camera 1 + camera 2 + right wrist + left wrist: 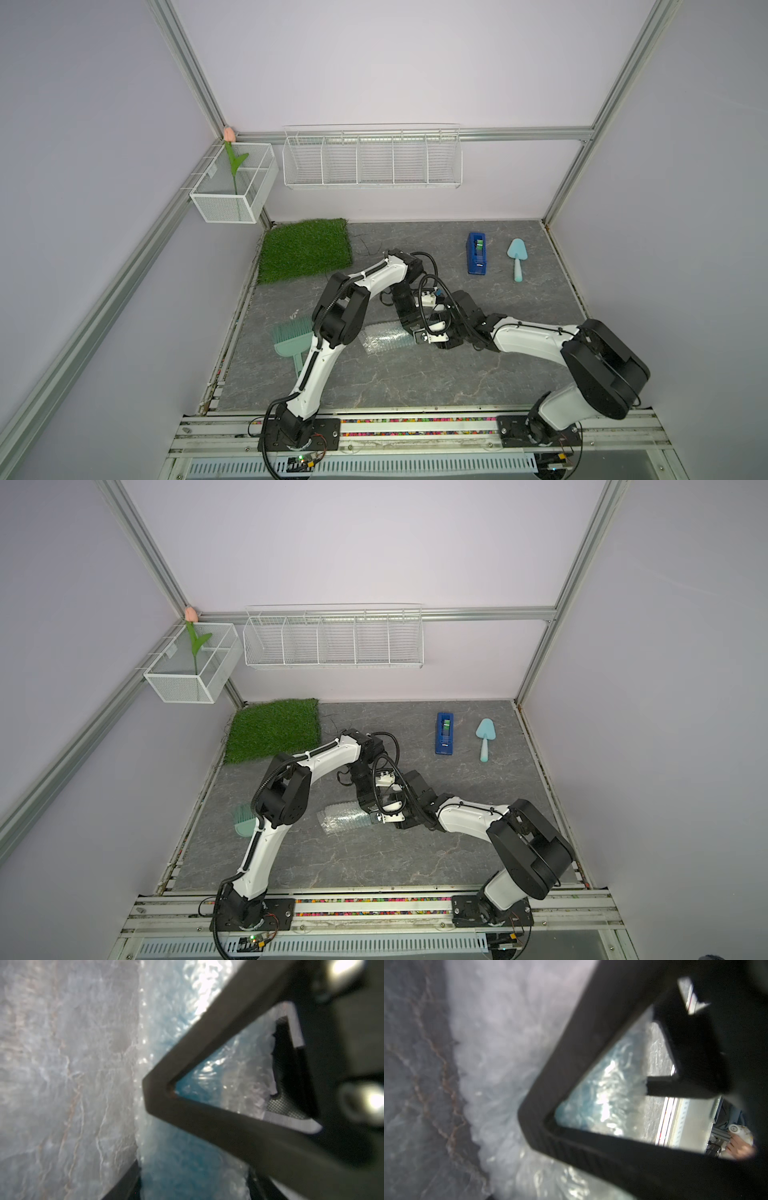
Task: Wrap wine bottles in bubble wrap
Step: Wrap the wine bottle in bubble wrap.
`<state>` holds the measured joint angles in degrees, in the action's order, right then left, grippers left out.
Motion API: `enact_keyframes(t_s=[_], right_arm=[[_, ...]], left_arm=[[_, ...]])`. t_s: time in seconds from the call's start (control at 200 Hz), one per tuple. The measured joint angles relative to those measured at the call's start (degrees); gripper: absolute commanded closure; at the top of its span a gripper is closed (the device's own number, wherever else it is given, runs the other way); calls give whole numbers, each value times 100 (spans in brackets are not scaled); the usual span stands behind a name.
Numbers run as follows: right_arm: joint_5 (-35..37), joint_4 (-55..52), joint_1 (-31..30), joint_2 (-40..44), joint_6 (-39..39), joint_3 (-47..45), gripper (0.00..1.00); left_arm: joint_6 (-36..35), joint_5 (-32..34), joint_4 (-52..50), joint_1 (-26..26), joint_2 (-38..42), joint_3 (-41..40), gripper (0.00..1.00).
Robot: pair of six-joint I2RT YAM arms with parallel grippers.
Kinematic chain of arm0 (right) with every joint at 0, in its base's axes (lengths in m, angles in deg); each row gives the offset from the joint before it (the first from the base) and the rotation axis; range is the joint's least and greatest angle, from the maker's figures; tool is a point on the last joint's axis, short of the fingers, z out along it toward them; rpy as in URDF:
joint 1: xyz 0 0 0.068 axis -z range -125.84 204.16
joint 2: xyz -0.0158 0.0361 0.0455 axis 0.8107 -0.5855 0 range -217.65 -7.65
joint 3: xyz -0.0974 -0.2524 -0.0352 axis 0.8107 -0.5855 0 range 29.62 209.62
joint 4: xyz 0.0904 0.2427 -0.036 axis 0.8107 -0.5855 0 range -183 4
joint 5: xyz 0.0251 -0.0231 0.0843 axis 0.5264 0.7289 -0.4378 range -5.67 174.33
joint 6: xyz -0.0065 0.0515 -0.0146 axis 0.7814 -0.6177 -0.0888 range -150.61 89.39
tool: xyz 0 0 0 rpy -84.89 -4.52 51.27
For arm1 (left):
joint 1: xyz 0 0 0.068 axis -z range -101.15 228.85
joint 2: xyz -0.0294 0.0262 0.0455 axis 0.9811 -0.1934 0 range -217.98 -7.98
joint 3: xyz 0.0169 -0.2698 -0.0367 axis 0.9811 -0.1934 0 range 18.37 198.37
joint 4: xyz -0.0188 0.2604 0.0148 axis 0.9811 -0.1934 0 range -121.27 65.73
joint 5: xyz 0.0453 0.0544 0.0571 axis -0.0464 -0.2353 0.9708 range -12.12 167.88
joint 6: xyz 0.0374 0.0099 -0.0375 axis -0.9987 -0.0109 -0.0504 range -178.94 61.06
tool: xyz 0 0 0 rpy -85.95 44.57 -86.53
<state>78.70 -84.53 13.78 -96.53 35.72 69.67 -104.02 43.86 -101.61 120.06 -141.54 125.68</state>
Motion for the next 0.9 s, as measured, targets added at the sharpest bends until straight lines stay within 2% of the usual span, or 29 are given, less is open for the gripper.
enact_keyframes(t_s=[0.15,0.375,0.49,0.585,0.685,0.825,0.9], right_arm=[[-39,-122,24,-22,2,72,67],[-46,-271,37,-61,11,160,74],[-74,-365,63,-61,9,197,74],[-149,-446,122,-59,2,219,78],[-216,-601,181,-59,-7,275,93],[-323,-1167,284,-70,-55,509,93],[-393,-1613,354,-151,-210,743,93]], left_arm=[[96,313,205,7,286,-249,19],[280,651,678,24,758,-507,2],[426,802,1143,-87,1217,-903,1],[566,944,1567,-367,1805,-1403,1],[682,1182,2000,-846,2559,-1967,1],[868,1812,2645,-1589,3744,-2828,1],[896,2218,3051,-1751,4419,-3379,0]])
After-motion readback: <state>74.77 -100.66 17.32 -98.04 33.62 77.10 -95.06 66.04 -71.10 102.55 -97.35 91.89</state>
